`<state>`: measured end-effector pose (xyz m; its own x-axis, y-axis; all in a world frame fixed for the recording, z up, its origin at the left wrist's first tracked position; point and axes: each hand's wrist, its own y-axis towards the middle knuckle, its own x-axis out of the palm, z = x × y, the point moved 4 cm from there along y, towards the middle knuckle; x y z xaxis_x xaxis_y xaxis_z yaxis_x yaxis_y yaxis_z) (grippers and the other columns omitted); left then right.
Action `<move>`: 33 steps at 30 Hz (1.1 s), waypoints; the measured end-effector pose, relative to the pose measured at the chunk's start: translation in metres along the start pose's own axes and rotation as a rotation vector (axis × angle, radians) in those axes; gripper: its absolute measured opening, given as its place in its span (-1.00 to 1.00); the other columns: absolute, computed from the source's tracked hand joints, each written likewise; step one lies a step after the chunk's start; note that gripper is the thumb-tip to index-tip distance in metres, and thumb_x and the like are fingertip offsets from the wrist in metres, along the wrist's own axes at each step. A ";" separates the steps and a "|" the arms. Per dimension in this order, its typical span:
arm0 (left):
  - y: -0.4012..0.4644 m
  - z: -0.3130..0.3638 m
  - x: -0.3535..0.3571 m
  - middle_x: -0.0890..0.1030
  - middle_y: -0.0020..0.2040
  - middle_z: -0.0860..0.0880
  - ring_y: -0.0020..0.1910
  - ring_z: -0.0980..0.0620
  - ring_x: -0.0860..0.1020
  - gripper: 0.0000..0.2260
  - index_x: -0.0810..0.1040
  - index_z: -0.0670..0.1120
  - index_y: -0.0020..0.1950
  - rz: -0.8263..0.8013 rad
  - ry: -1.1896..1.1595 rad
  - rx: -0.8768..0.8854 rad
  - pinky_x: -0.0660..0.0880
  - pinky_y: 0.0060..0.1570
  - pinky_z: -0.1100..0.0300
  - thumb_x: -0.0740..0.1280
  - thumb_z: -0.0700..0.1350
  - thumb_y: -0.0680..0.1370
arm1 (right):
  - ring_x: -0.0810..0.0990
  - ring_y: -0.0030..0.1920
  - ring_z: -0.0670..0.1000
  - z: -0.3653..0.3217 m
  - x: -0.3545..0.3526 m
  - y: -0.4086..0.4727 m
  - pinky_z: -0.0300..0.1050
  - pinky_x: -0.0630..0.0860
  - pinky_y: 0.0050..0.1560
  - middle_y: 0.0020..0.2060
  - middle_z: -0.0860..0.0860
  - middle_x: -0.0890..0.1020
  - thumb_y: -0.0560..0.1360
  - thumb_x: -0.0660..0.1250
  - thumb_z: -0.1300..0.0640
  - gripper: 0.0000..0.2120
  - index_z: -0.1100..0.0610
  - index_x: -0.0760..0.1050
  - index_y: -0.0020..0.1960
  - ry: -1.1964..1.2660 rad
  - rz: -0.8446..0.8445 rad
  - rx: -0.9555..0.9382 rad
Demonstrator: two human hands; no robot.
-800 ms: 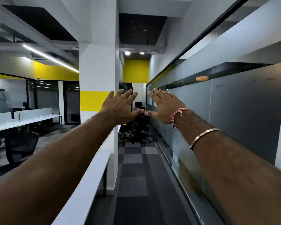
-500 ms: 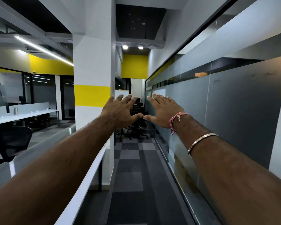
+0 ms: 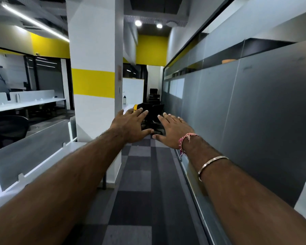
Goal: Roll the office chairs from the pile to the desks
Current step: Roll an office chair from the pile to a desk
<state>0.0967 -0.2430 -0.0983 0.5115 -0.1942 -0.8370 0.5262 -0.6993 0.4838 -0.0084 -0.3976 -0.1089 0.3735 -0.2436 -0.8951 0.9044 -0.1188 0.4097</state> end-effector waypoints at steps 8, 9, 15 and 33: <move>0.119 -0.007 0.089 0.16 0.69 0.00 0.59 -0.10 0.25 -0.22 0.11 0.06 0.69 0.034 0.005 0.056 0.31 0.45 -0.15 0.04 0.47 0.59 | -0.02 0.59 0.07 0.068 0.086 0.117 0.14 -0.03 0.56 0.61 0.05 0.01 0.55 0.05 -0.41 -0.19 0.01 -0.07 0.62 -0.024 -0.010 0.050; 0.140 -0.013 0.101 0.15 0.69 0.00 0.59 -0.11 0.25 -0.22 0.11 0.06 0.70 0.029 0.004 0.064 0.31 0.44 -0.15 0.05 0.47 0.59 | -0.02 0.59 0.07 0.078 0.095 0.138 0.15 -0.03 0.56 0.61 0.06 0.01 0.55 0.05 -0.41 -0.18 0.02 -0.07 0.62 -0.027 -0.010 0.064; 0.272 -0.047 0.158 0.14 0.69 0.00 0.60 -0.12 0.23 -0.21 0.07 0.06 0.70 0.020 0.030 0.108 0.29 0.46 -0.18 0.05 0.47 0.59 | 0.00 0.59 0.08 0.132 0.141 0.252 0.15 -0.02 0.56 0.61 0.06 0.03 0.53 0.03 -0.44 -0.17 0.01 -0.05 0.62 -0.034 -0.012 0.140; 0.624 -0.032 0.387 0.22 0.67 0.03 0.59 -0.11 0.26 -0.24 0.08 0.06 0.70 -0.084 -0.051 0.040 0.29 0.45 -0.16 0.10 0.42 0.60 | 0.00 0.59 0.06 0.353 0.331 0.561 0.15 0.01 0.55 0.61 0.05 0.04 0.56 0.02 -0.39 -0.23 0.00 -0.01 0.62 -0.046 -0.037 0.079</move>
<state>0.6449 -0.7323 -0.1116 0.4308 -0.1680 -0.8867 0.5379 -0.7411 0.4017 0.5499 -0.8852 -0.1135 0.3287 -0.2810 -0.9017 0.8978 -0.2035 0.3907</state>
